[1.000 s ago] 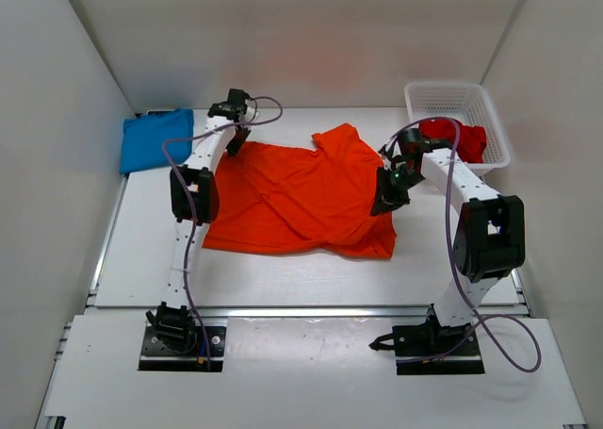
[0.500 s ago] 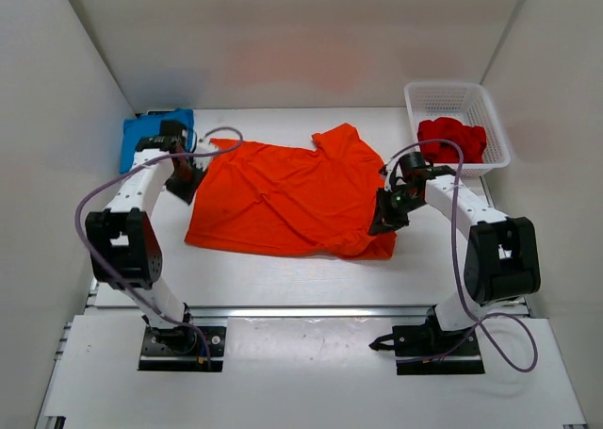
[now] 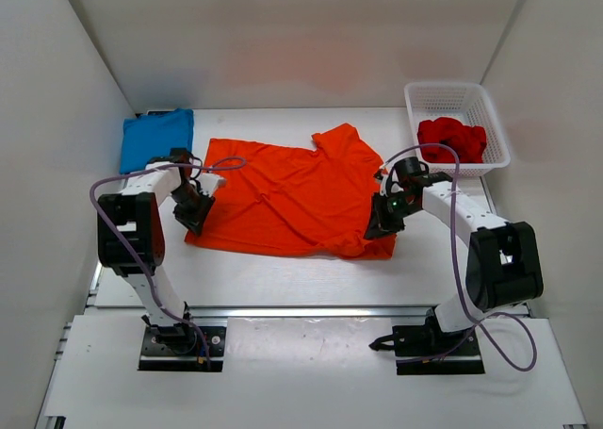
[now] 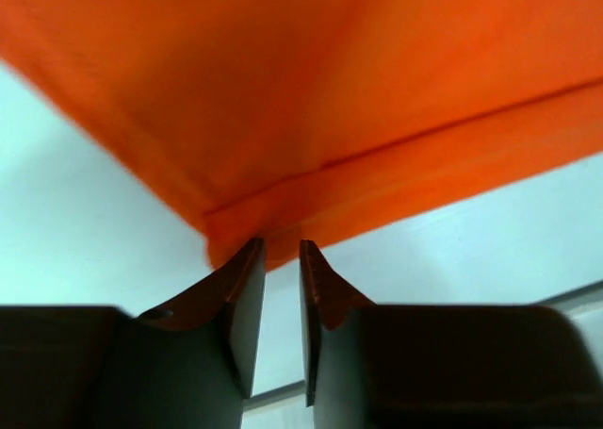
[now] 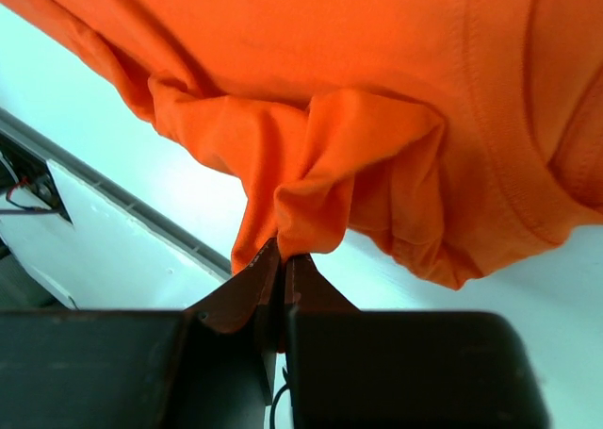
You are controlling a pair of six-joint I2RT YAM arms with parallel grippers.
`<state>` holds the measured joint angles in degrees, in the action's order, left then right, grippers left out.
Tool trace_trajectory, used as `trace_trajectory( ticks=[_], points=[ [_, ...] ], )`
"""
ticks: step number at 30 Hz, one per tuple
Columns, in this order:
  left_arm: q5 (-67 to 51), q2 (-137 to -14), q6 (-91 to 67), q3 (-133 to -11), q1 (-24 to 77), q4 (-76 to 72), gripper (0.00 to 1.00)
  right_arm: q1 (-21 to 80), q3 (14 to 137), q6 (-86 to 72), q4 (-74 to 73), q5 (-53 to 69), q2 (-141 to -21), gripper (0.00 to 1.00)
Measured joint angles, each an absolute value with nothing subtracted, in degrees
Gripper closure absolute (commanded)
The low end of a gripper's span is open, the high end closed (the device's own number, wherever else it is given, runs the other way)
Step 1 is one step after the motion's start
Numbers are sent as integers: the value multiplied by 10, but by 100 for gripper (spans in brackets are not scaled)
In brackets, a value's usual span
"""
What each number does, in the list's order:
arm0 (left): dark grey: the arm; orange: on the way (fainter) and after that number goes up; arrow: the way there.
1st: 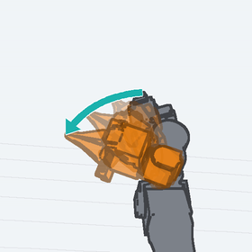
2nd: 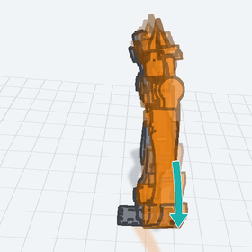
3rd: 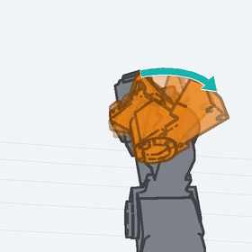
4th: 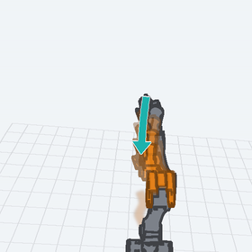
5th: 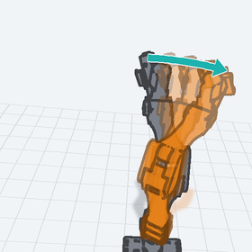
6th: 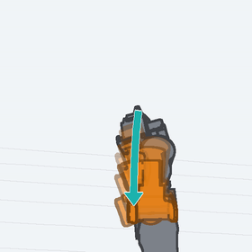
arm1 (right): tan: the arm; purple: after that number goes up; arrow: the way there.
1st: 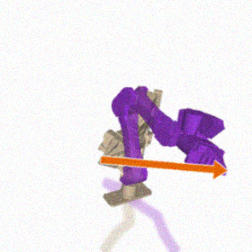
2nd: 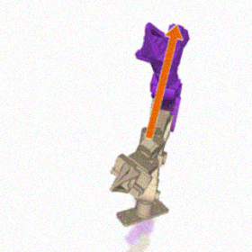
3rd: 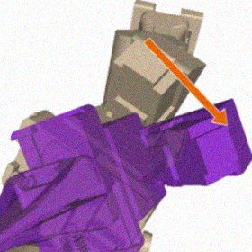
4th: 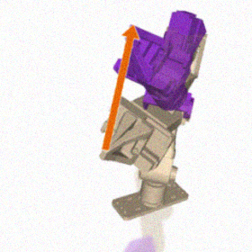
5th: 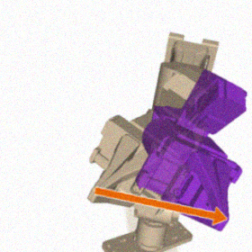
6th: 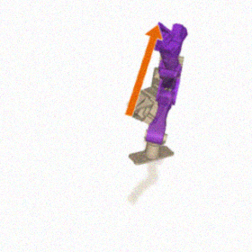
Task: Fold and stack the t-shirts
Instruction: Grap the side of the flattened tshirt closest away from the robot with both arms
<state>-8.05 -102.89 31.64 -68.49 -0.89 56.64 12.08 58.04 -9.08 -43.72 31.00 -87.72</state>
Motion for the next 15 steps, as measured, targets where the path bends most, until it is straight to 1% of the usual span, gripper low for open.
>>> trace_trajectory(
  ticks=[2,3,4,6,7,9,11,13,14,15],
  points=[
    [-81,-1028,313,-693,-16,558,56,125,573,-95,-435,311,-873,99],
    [-81,-1026,312,-694,-18,553,15,126,571,-96,-436,310,-872,99],
    [-81,-1023,317,-694,-19,548,2,126,569,-98,-436,311,-870,100],
    [-81,-1019,317,-694,-19,546,2,126,567,-102,-435,311,-869,100],
    [-81,-1018,318,-694,-21,544,5,127,567,-103,-435,311,-869,100],
    [-79,-1017,325,-694,-22,541,6,128,567,-105,-435,310,-869,99],
    [-77,-1017,331,-692,-25,537,12,128,567,-106,-435,310,-869,100],
    [-76,-1017,335,-692,-29,537,26,130,567,-106,-435,309,-869,100],
    [-77,-1018,336,-692,-29,537,29,131,567,-106,-436,309,-869,100],
    [-77,-1018,338,-692,-30,537,29,131,567,-106,-436,309,-869,100]
  ],
)
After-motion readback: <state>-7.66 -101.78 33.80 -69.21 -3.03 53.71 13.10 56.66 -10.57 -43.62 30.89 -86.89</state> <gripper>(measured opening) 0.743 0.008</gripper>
